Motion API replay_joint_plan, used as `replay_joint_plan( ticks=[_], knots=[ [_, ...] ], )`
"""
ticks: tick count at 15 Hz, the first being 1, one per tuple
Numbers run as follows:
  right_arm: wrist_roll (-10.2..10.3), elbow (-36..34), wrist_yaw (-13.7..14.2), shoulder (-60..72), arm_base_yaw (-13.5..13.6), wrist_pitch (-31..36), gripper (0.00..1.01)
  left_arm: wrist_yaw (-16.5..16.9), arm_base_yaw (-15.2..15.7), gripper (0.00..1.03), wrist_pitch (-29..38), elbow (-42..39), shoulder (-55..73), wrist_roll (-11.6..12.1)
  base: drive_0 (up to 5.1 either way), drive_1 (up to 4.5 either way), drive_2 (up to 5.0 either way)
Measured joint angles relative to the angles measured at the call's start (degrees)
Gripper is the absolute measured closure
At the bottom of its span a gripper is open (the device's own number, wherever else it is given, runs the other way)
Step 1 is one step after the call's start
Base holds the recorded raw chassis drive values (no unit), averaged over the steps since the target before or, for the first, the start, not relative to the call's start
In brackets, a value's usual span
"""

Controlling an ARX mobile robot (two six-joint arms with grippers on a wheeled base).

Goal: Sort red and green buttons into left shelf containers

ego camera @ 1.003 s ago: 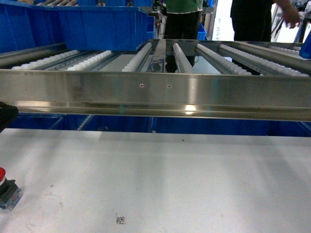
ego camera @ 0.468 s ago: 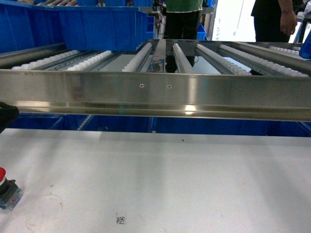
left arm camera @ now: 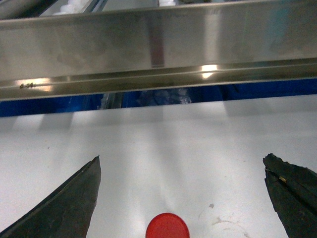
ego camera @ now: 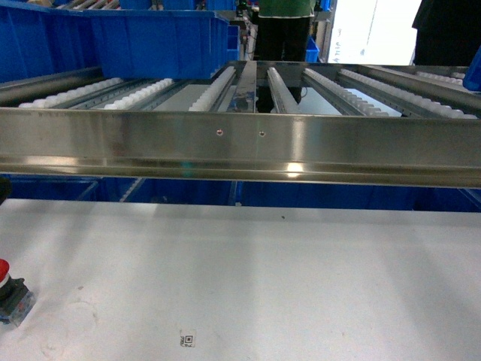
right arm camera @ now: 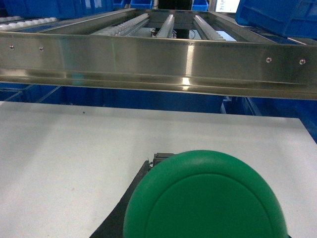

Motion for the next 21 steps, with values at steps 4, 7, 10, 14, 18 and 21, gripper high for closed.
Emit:
replay_joint_plan(
  ticks=[4,7,10,14,18,21],
  knots=[
    [0.0,0.0,0.0,0.0,0.0,0.0,0.75,-1.7,1.3,0.05,-1.7,2.4,10.7,0.2,0.0,0.00,0.0],
    [0.0,0.0,0.0,0.0,0.0,0.0,0.75,-1.4,1.6,0.05,-4.4,9.4,17.9,1.1,0.0,0.00,0.0],
    [0.0,0.0,0.0,0.0,0.0,0.0,0.75,-1.6,0.0,0.05,-7.8,13.2,24.4,1.9,0.0,0.00,0.0],
    [0.0,0.0,0.0,0.0,0.0,0.0,0.75,-4.3,-1.8,0.05,-9.4,12.1,27.1,0.6,0.0,0.00,0.0],
    [0.0,0.0,0.0,0.0,0.0,0.0,0.75,-3.7,-2.6,0.05,-8.8,11.4,28.9,-1.9,0.0,0.00,0.0],
    [0.0,0.0,0.0,0.0,0.0,0.0,0.75,-3.7,-3.0,0.23,-10.0,11.1,29.0,-3.2,0.0,0.00,0.0]
  ],
)
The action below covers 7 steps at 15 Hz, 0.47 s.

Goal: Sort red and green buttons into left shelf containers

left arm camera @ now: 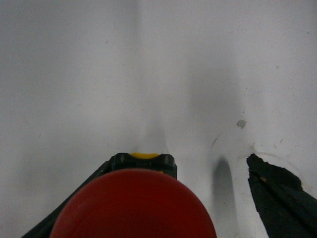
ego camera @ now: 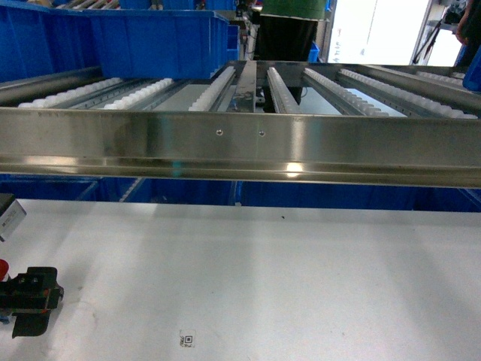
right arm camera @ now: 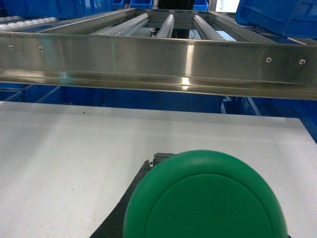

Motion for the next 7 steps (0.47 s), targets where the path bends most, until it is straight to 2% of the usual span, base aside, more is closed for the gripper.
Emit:
replay_joint_plan(
  ticks=[5,7],
  knots=[
    [0.0,0.0,0.0,0.0,0.0,0.0,0.75,-0.3,-0.5,0.74,1.2,-1.3,-0.2,-0.5,0.0,0.00,0.0],
    [0.0,0.0,0.0,0.0,0.0,0.0,0.75,-0.3,-0.5,0.76,1.1,-2.4,-1.7,-1.2,0.0,0.00,0.0]
  ],
)
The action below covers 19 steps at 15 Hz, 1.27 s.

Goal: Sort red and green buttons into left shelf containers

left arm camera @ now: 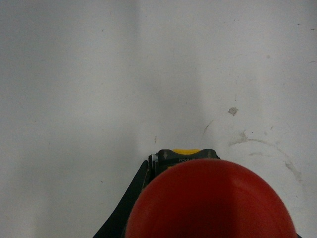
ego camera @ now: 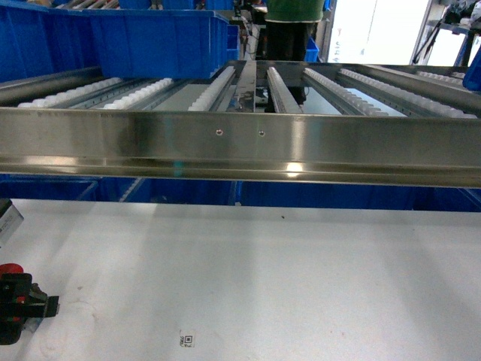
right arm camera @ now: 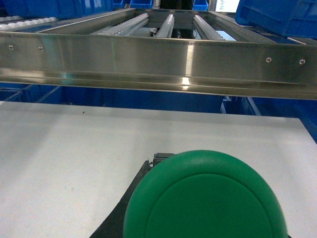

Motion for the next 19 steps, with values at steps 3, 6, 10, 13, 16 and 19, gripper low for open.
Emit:
replay_joint_plan(
  ticks=[3,6,10,13,16,19],
  knots=[
    [0.0,0.0,0.0,0.0,0.0,0.0,0.75,0.6,-0.1,0.77,7.0,-3.6,-5.7,-0.3,0.0,0.00,0.0],
    [0.0,0.0,0.0,0.0,0.0,0.0,0.75,3.0,-0.1,0.77,9.5,-6.0,-14.2,0.0,0.0,0.00,0.0],
    [0.0,0.0,0.0,0.0,0.0,0.0,0.75,5.9,0.3,0.77,11.4,-10.3,-26.8,-0.5,0.0,0.00,0.0],
    [0.0,0.0,0.0,0.0,0.0,0.0,0.75,4.6,-2.8,0.77,11.4,-14.0,-35.5,-1.5,0.0,0.00,0.0],
    [0.0,0.0,0.0,0.0,0.0,0.0,0.75,0.0,-6.8,0.77,10.2,-16.6,-41.1,-2.5,0.0,0.00,0.0],
    [0.0,0.0,0.0,0.0,0.0,0.0,0.75,-5.7,-9.9,0.77,7.2,-20.0,-46.8,-5.0,0.0,0.00,0.0]
  ],
)
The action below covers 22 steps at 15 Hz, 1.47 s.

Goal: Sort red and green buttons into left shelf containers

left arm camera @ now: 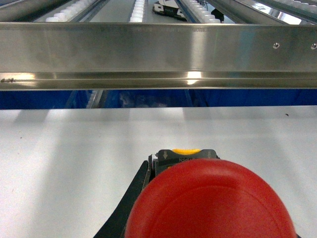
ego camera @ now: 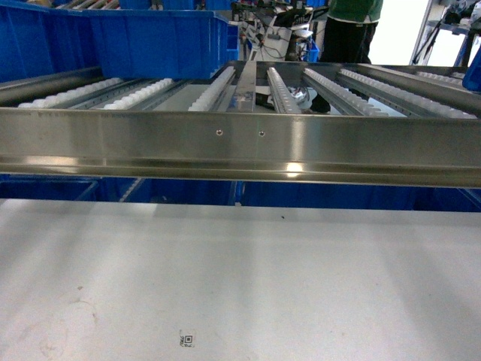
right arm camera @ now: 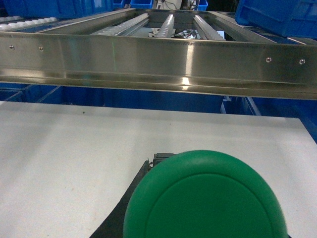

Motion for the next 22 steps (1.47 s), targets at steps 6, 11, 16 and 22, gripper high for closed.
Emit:
replay_joint_plan(
  ticks=[6,11,16,22],
  knots=[
    [0.0,0.0,0.0,0.0,0.0,0.0,0.75,-6.6,-5.3,0.77,-0.7,-2.4,-2.3,-2.5,0.0,0.00,0.0],
    [0.0,0.0,0.0,0.0,0.0,0.1,0.75,-6.1,-5.1,0.77,0.5,-1.5,-0.5,-1.1,0.0,0.00,0.0],
    [0.0,0.0,0.2,0.0,0.0,0.0,0.75,-5.9,-5.0,0.77,0.6,-1.4,-0.5,-1.0,-4.8,2.56,2.6],
    [0.0,0.0,0.2,0.0,0.0,0.0,0.75,-5.9,-5.0,0.77,0.7,-1.4,-0.5,-1.0,-4.9,2.17,2.8]
  ],
)
